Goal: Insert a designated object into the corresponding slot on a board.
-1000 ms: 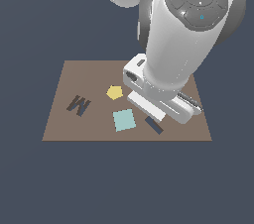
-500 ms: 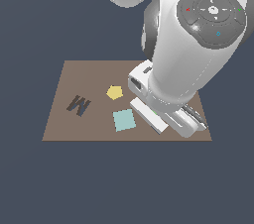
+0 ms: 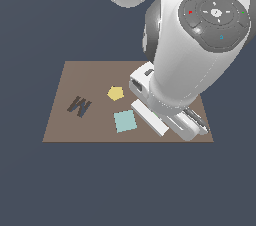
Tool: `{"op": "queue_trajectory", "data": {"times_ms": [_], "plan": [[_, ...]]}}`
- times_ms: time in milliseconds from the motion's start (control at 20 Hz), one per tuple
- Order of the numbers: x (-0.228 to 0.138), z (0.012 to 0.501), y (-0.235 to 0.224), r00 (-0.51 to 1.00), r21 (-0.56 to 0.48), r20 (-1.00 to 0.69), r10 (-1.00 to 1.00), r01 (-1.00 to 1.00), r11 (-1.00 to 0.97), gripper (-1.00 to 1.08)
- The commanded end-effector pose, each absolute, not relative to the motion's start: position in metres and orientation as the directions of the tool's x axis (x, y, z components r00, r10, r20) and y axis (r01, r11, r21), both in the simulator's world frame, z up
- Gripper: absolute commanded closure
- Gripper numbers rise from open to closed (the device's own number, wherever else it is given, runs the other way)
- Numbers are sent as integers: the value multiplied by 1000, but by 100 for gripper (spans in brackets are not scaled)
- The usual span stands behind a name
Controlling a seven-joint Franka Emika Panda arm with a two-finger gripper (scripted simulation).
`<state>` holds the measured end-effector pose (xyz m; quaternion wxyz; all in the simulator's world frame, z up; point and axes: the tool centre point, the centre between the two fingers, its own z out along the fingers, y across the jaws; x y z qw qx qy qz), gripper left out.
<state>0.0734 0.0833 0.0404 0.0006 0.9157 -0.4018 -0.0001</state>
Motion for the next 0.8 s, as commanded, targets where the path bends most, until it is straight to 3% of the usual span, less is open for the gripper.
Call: {"op": "queue_trajectory", "data": {"times_ms": [0, 250, 300, 750], "plan": [[73, 40, 84, 677, 1, 0, -736, -736, -677, 108], [73, 31, 83, 678, 1, 1, -735, -735, -678, 108], [73, 31, 83, 678, 1, 1, -735, -735, -678, -92], [73, 31, 83, 678, 1, 1, -735, -735, -678, -92]]}}
